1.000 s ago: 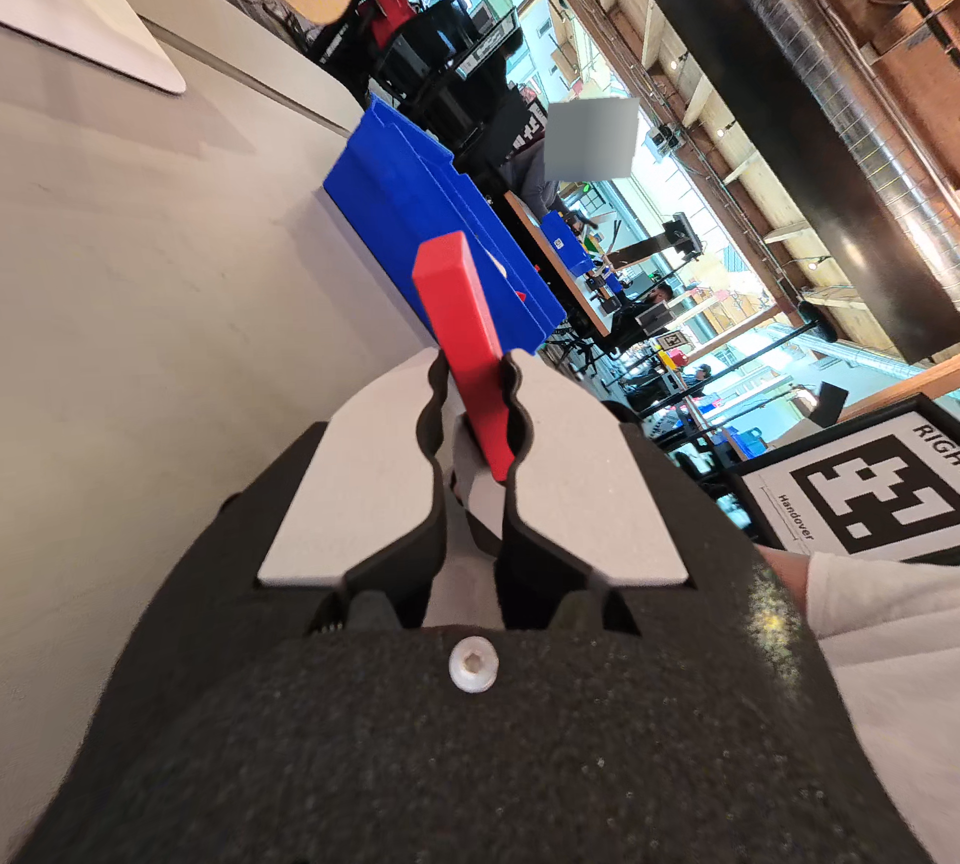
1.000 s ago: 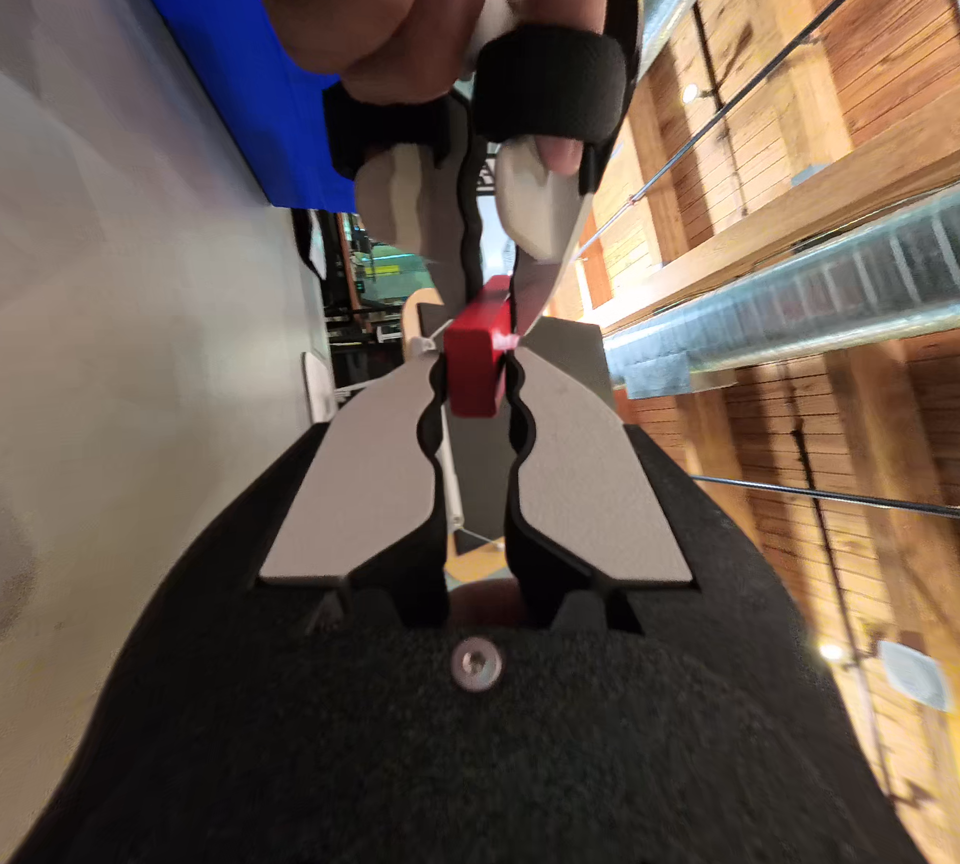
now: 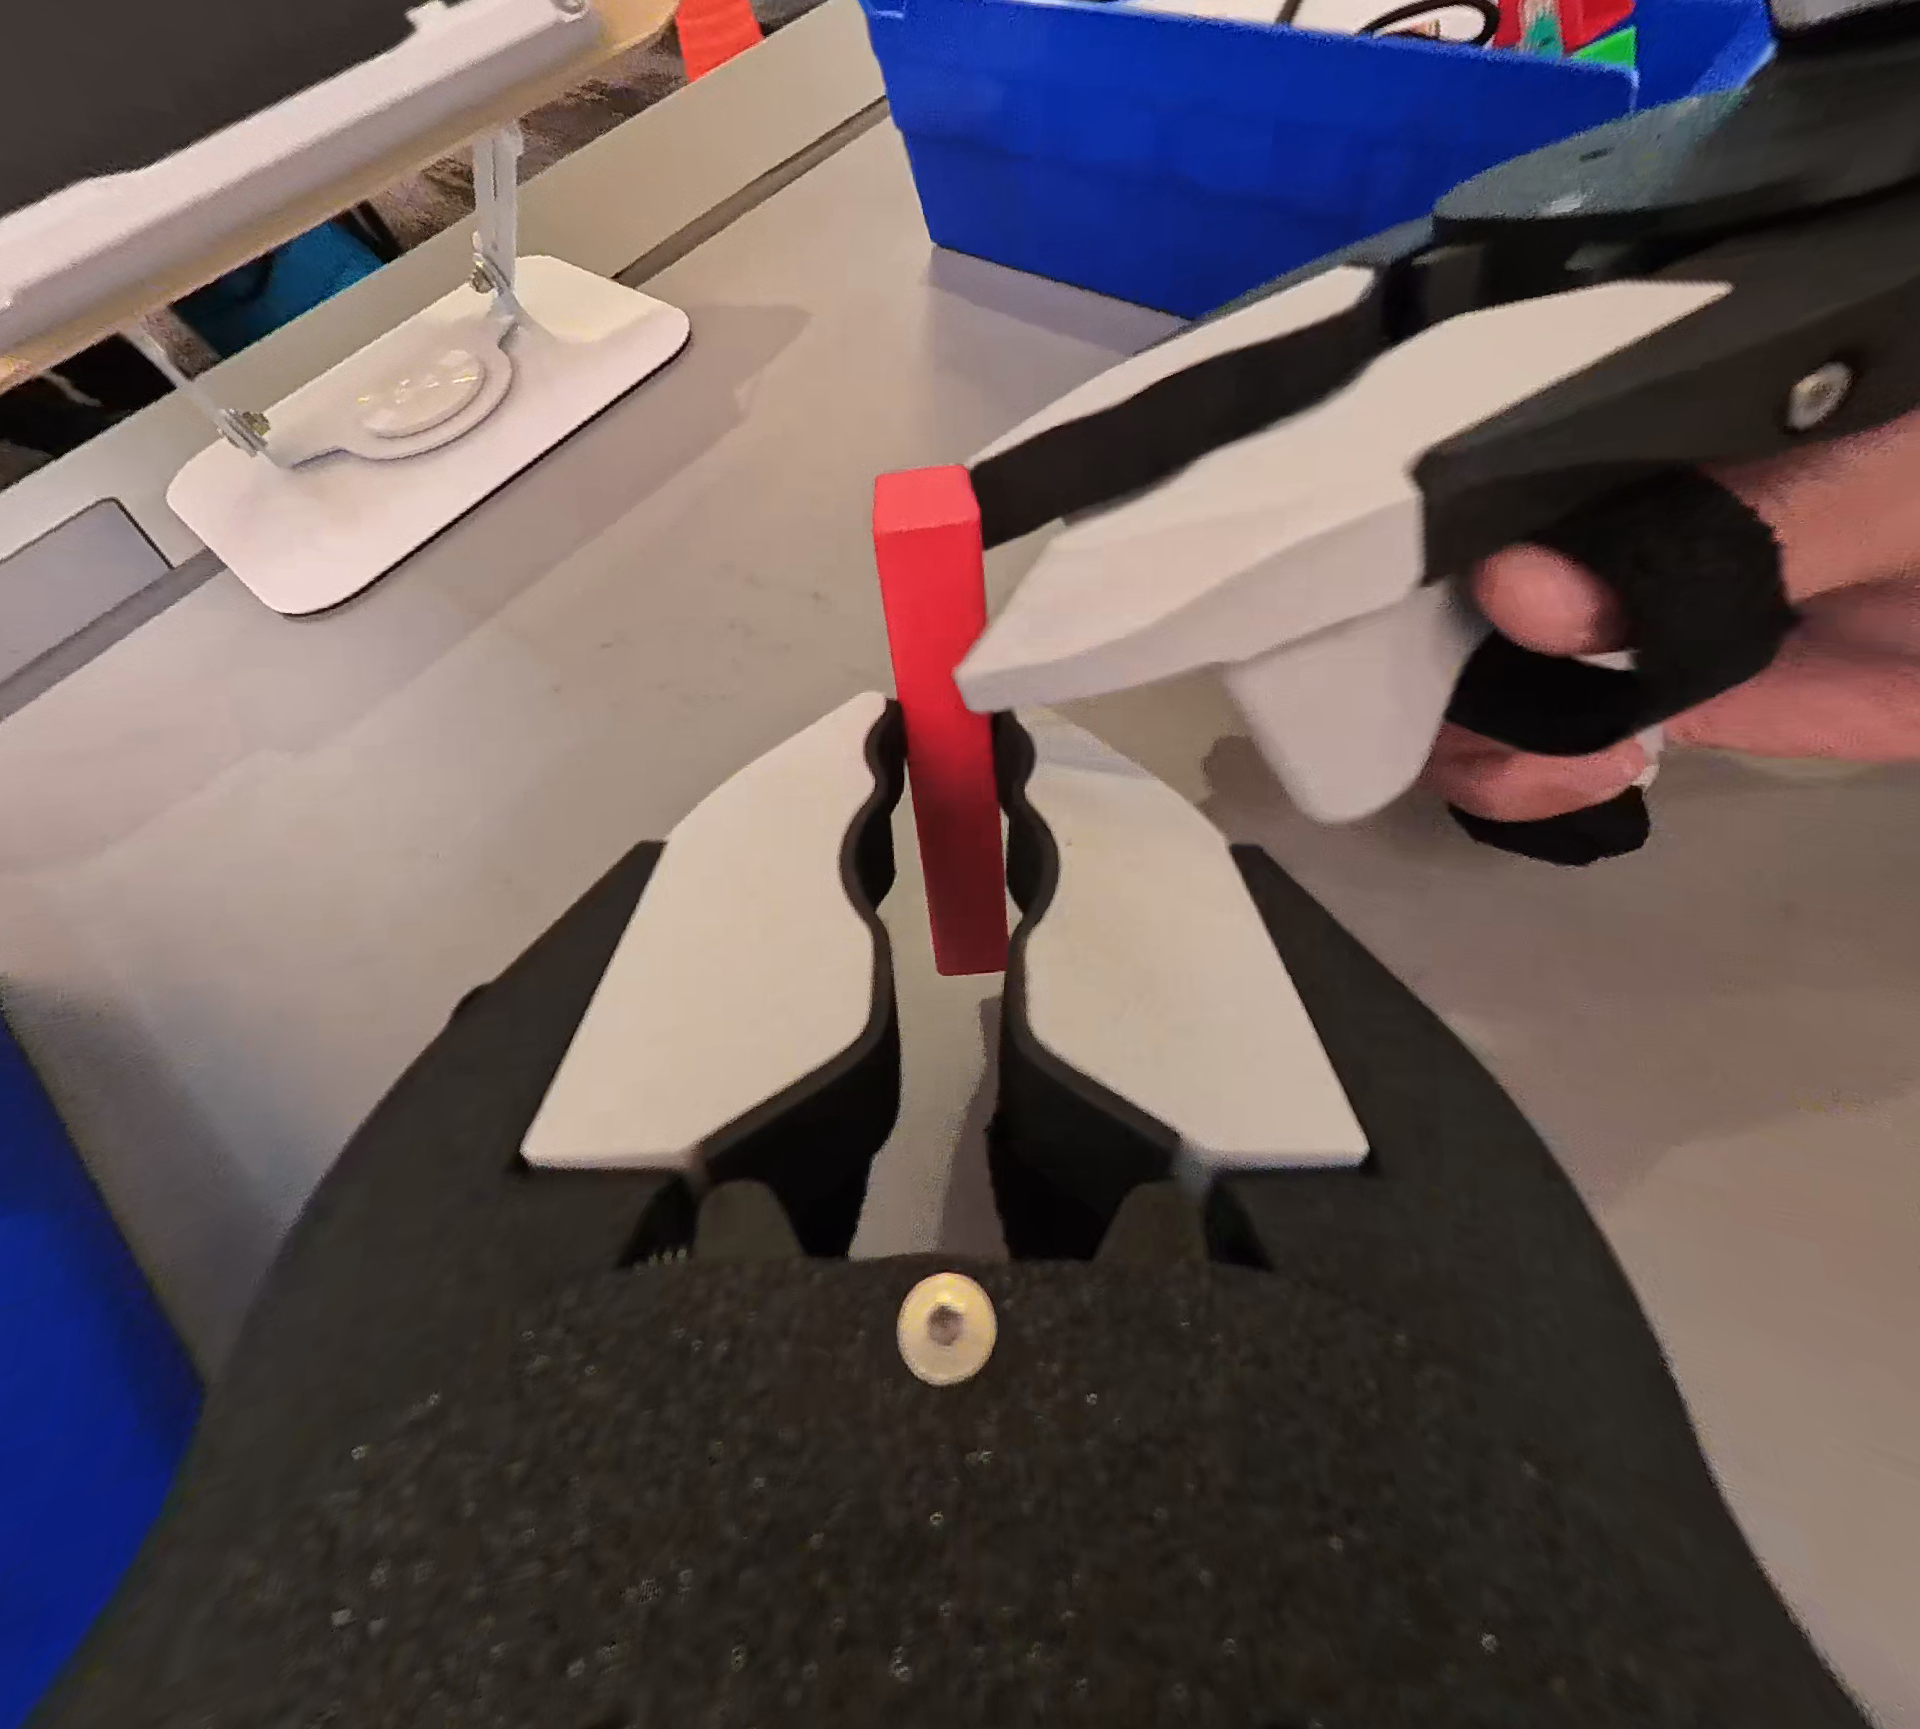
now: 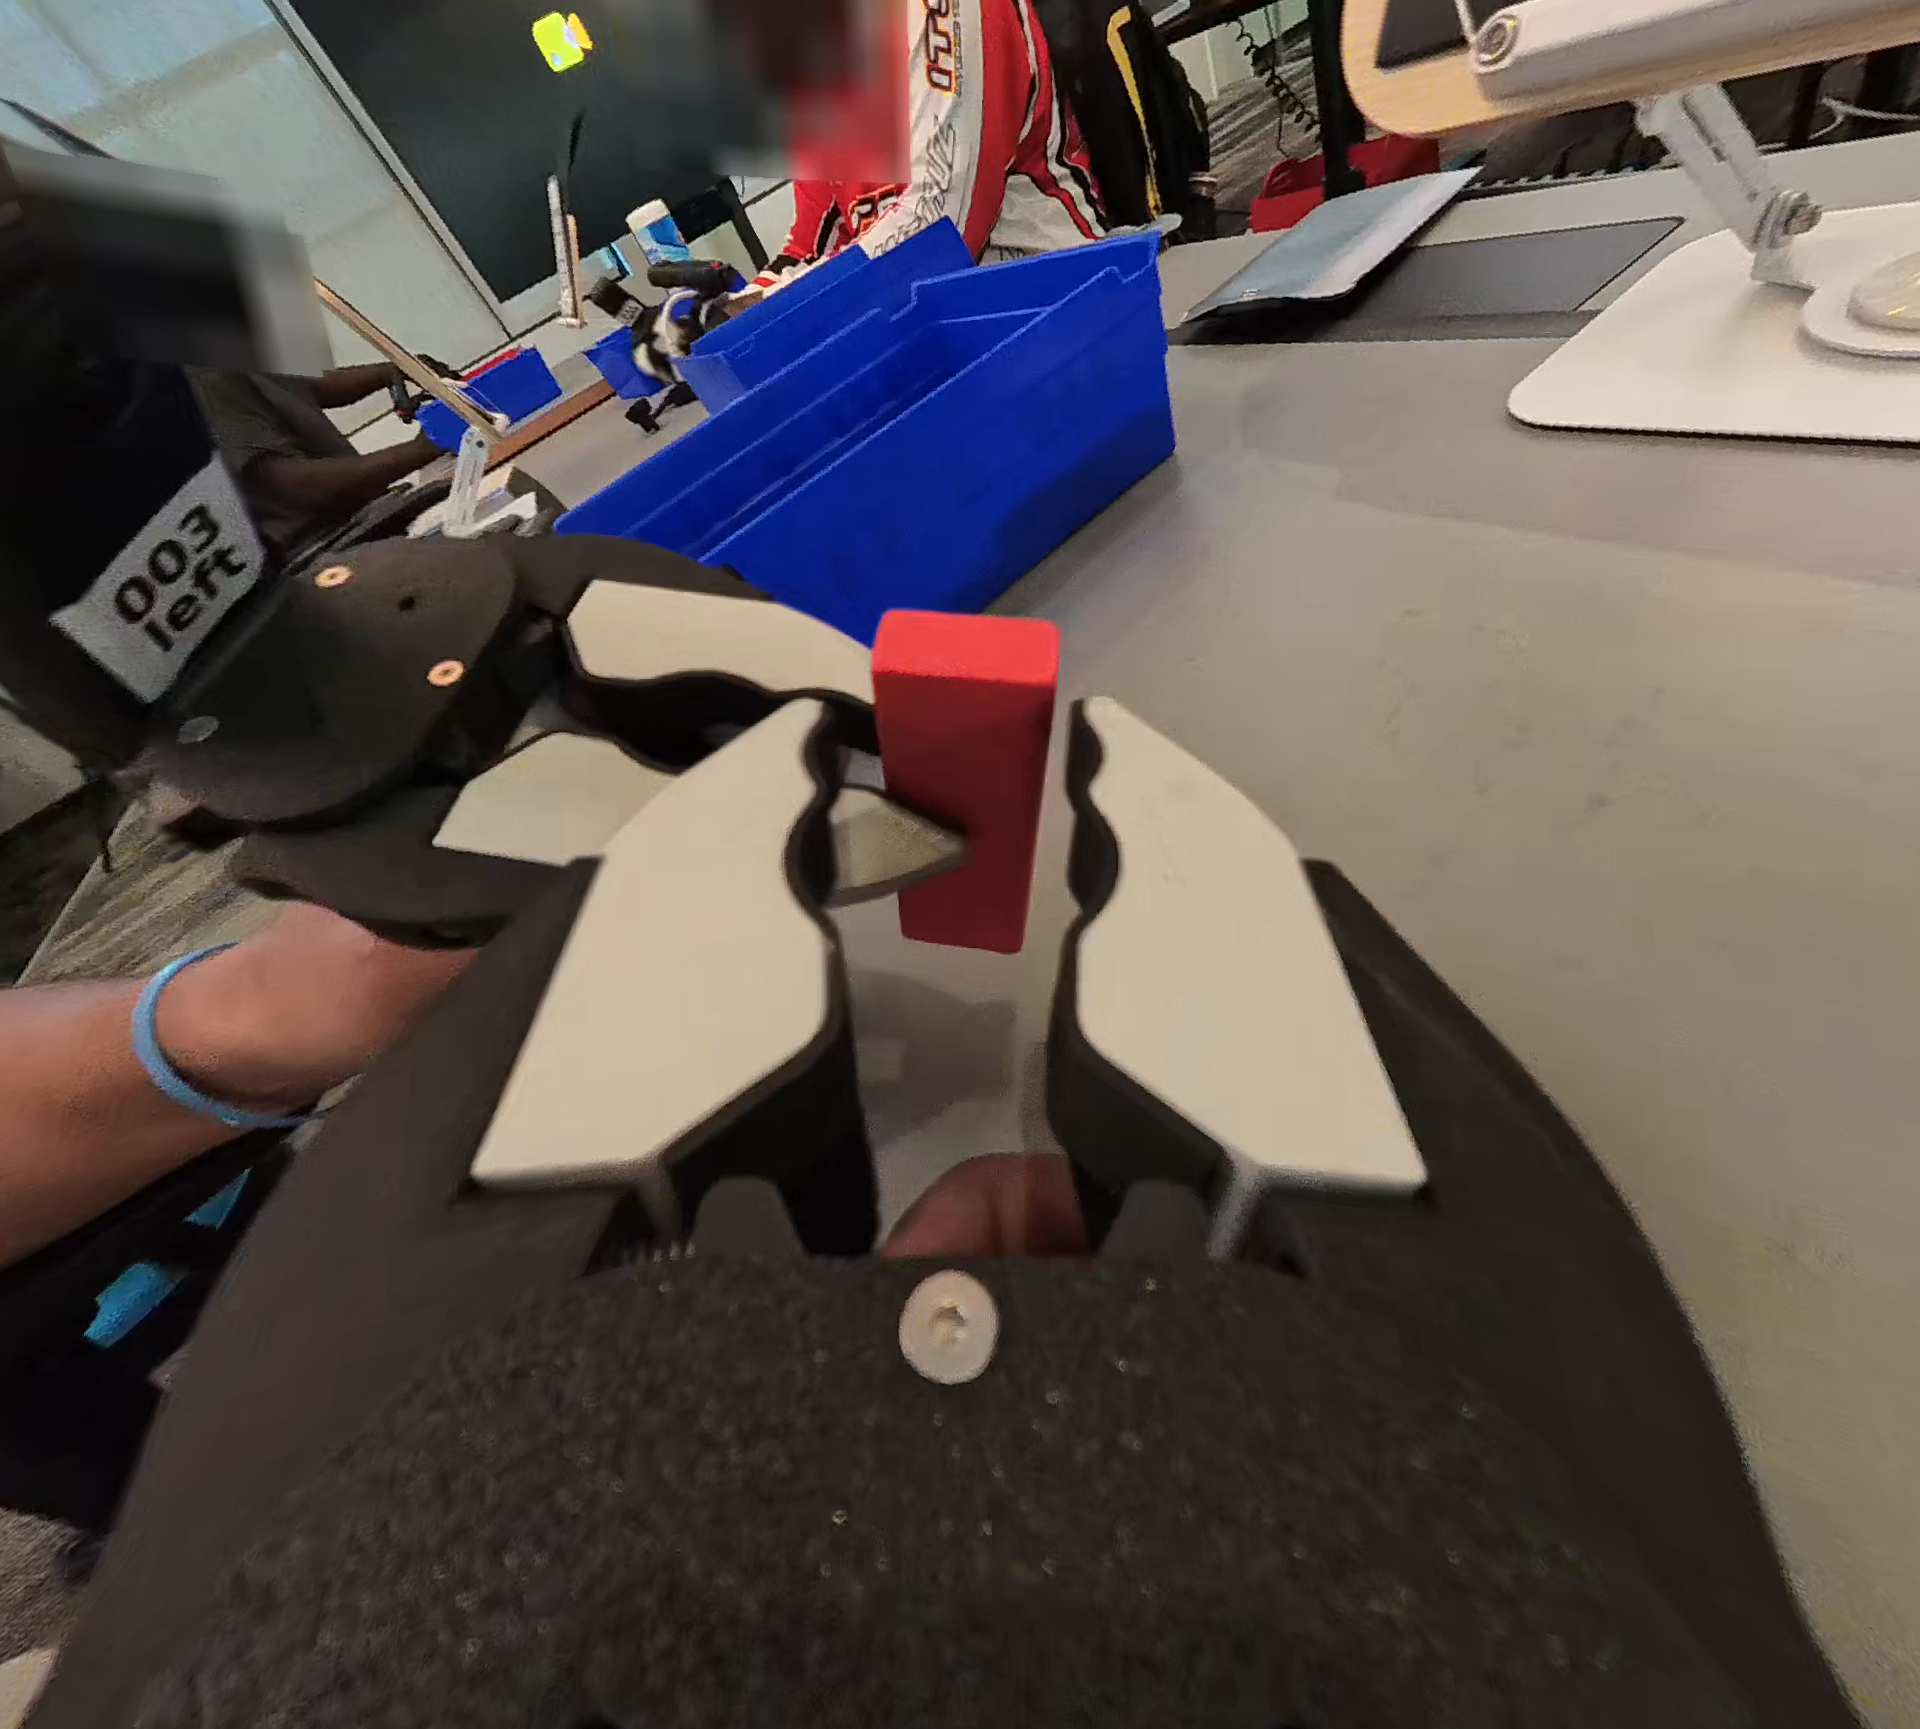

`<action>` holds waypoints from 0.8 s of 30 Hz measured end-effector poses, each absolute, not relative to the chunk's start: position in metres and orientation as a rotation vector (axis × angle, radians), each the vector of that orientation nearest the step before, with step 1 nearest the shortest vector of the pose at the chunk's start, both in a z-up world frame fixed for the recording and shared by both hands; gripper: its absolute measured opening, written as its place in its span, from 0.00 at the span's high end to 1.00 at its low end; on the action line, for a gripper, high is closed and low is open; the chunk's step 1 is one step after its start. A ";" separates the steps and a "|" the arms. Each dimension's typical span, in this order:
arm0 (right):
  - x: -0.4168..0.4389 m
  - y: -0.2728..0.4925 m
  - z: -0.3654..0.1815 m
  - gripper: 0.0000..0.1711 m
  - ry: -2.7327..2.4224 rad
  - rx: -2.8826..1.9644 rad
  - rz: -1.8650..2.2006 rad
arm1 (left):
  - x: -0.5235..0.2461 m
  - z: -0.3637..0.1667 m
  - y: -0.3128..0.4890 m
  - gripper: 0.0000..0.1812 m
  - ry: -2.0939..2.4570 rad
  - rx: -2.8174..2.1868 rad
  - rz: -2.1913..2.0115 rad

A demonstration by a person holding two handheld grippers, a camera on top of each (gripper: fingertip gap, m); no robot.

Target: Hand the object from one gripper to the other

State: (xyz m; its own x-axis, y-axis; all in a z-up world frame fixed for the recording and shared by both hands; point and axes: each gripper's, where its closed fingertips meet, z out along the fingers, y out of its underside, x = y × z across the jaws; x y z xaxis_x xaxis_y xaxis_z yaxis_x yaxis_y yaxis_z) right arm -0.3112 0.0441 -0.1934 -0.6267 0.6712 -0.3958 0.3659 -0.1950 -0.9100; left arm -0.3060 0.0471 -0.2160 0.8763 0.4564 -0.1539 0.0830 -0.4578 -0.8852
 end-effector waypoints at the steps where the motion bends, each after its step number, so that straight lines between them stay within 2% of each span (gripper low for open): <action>1: -0.312 0.047 -0.194 0.82 -1.814 -1.221 1.895 | -0.305 -0.217 0.048 0.91 -0.382 -2.028 0.477; 7: -0.312 0.056 -0.196 0.82 -1.845 -1.263 1.945 | -0.299 -0.220 0.052 0.91 -0.348 -2.023 0.481; 9: -0.317 0.072 -0.184 0.82 -1.784 -1.249 1.941 | -0.297 -0.215 0.049 0.85 -0.376 -1.973 0.441; 13: -0.322 0.126 -0.125 0.82 -1.640 -1.104 1.805 | -0.298 -0.207 0.040 0.83 -0.451 -1.901 0.339; 17: -0.321 0.218 -0.062 0.82 -1.573 -1.074 1.414 | -0.305 -0.208 0.034 0.84 -0.519 -1.870 0.252; 19: -0.316 0.271 -0.063 0.82 -1.652 -1.170 1.153 | -0.306 -0.213 0.034 0.85 -0.551 -1.873 0.200; 24: -0.298 0.356 -0.121 0.82 -1.873 -1.307 0.660 | -0.305 -0.218 0.042 0.85 -0.565 -1.874 0.119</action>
